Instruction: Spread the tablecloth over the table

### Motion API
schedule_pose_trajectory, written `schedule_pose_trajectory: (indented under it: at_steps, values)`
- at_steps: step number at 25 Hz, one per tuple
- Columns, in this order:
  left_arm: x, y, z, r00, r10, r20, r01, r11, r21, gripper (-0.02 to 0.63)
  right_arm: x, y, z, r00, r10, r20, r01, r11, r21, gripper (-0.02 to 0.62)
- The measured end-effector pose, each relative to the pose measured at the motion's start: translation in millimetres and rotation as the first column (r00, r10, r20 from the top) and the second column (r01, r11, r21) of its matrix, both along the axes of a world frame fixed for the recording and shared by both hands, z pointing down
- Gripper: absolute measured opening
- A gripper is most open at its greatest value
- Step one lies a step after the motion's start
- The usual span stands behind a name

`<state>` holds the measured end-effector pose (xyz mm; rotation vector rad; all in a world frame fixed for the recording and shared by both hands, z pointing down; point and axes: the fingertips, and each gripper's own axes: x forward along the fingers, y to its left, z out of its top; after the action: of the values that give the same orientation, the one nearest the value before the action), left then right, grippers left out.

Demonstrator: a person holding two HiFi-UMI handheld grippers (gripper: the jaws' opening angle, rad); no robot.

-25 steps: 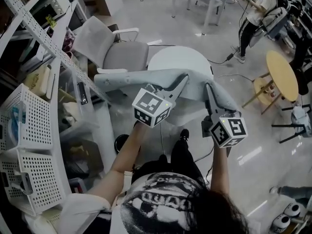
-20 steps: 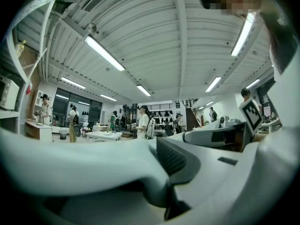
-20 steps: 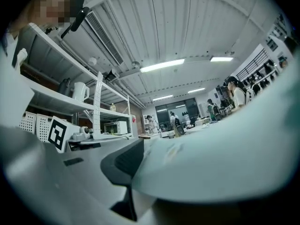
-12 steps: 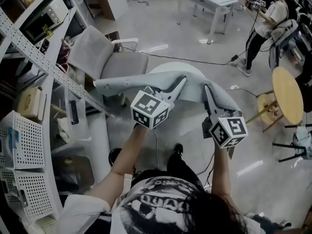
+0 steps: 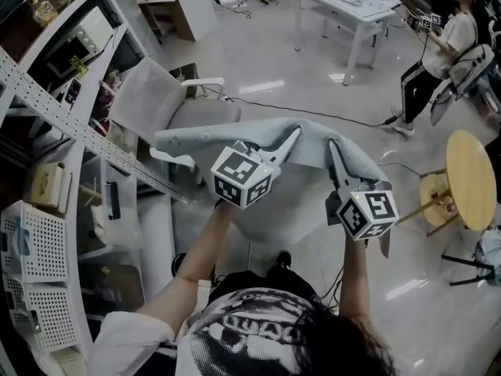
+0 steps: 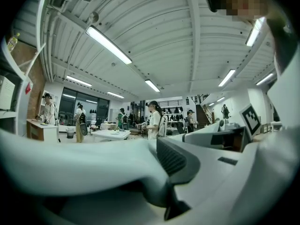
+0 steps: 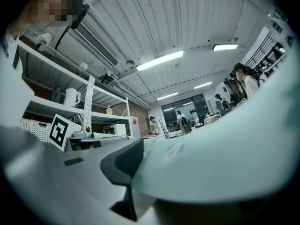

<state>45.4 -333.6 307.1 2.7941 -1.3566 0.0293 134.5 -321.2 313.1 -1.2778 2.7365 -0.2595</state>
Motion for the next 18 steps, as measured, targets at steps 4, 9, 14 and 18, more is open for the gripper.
schedule_pose_trajectory:
  at_steps: [4,9,14,18]
  values:
    - [3,-24,-5,1.0,-0.004,0.004,0.004,1.0,0.001,0.081,4,-24,-4,1.0,-0.005,0.009,0.005,1.0,0.011,0.087]
    - [1,-57,-17,1.0,0.013,0.001,-0.013,1.0,0.022,0.083,1,-56,-18,1.0,0.009,-0.001,-0.009,0.999,0.036,0.087]
    - [-8,-93,-35,0.999,0.05,-0.007,-0.05,0.997,0.054,0.083,-9,-88,-36,0.999,0.045,-0.018,-0.044,0.996,0.078,0.087]
    - [-18,-123,-52,0.995,0.096,-0.024,-0.094,0.992,0.087,0.083,-20,-114,-54,0.996,0.088,-0.031,-0.084,0.99,0.113,0.089]
